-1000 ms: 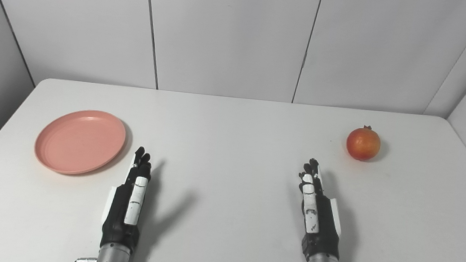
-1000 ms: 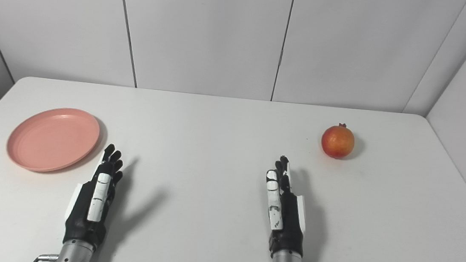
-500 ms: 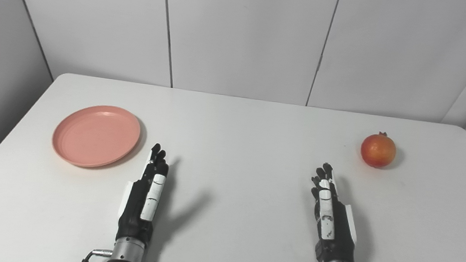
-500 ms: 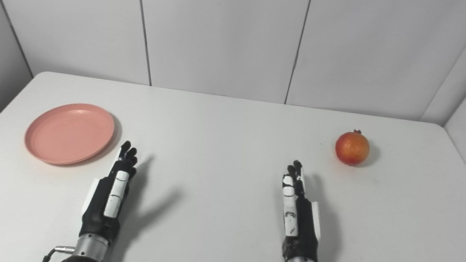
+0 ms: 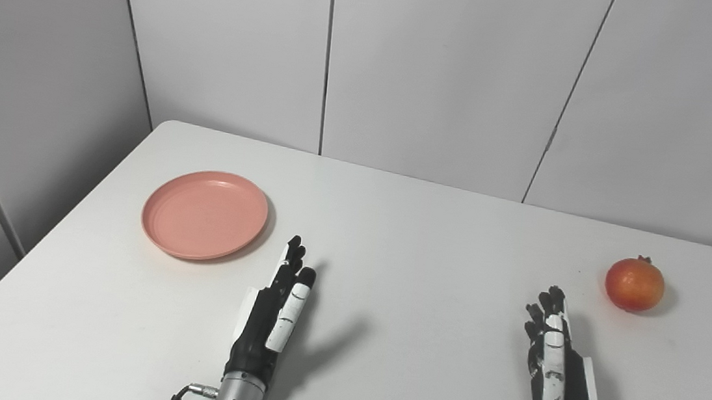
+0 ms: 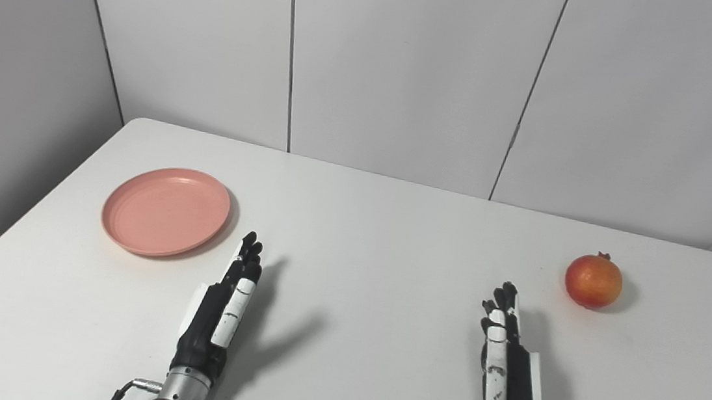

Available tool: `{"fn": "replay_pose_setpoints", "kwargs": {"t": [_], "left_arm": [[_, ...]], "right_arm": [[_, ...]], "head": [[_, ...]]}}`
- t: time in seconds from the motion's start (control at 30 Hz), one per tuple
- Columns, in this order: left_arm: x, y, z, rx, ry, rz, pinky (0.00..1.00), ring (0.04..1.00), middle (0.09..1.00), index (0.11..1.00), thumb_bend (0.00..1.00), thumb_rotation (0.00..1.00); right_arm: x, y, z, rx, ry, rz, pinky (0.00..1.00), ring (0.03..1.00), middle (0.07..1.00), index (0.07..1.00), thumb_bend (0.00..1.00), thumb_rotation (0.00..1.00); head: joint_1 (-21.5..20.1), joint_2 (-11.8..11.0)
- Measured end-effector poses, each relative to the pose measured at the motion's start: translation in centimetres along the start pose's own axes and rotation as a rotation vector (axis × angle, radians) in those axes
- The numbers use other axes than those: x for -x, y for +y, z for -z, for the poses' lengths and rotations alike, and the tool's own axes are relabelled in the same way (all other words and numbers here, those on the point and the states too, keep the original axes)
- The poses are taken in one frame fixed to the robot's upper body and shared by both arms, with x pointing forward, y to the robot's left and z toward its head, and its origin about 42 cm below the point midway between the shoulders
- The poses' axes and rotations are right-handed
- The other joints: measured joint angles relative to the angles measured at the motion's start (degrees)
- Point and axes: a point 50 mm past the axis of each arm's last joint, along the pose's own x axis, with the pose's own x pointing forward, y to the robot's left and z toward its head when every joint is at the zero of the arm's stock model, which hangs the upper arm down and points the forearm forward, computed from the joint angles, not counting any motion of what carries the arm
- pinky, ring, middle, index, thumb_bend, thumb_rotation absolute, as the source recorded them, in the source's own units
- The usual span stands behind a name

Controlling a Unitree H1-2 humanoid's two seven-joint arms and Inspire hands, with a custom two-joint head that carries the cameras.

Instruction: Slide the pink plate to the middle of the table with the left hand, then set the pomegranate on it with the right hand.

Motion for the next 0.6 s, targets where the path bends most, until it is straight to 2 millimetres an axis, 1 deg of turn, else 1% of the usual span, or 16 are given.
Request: {"fn": "replay_pose_setpoints", "kwargs": {"t": [0.07,0.17,0.23,0.5,0.6], "left_arm": [[-0.04,-0.11,0.02,0.001,-0.005,0.003,0.99,0.997,0.99,1.0,0.64,0.99],[-0.1,-0.19,0.08,0.002,-0.006,0.005,0.98,0.991,0.988,1.0,0.65,0.99],[-0.14,-0.24,0.11,0.002,-0.006,0.006,0.98,0.99,0.986,1.0,0.66,0.99],[-0.51,-0.64,0.15,0.005,-0.018,0.02,0.98,0.99,0.987,1.0,0.65,0.99],[-0.66,-0.81,0.1,0.012,-0.028,0.026,0.98,0.989,0.987,1.0,0.65,0.98]], "right_arm": [[0.0,-0.05,0.1,0.001,0.001,0.0,1.0,0.974,0.992,1.0,0.67,0.96],[-0.01,-0.13,0.28,0.003,0.002,0.0,1.0,0.975,0.993,1.0,0.67,0.97],[-0.04,-0.17,0.28,0.005,-0.009,-0.001,1.0,0.973,0.993,1.0,0.68,0.97],[-0.19,-0.18,0.3,0.005,-0.021,-0.002,1.0,0.972,0.992,1.0,0.7,0.94],[-0.25,-0.14,0.31,0.004,-0.022,-0.003,1.0,0.973,0.993,1.0,0.71,0.95]], "head": [[0.09,-0.96],[0.18,-1.41],[0.0,-2.19],[-0.17,-3.07],[-0.26,-3.25]]}}
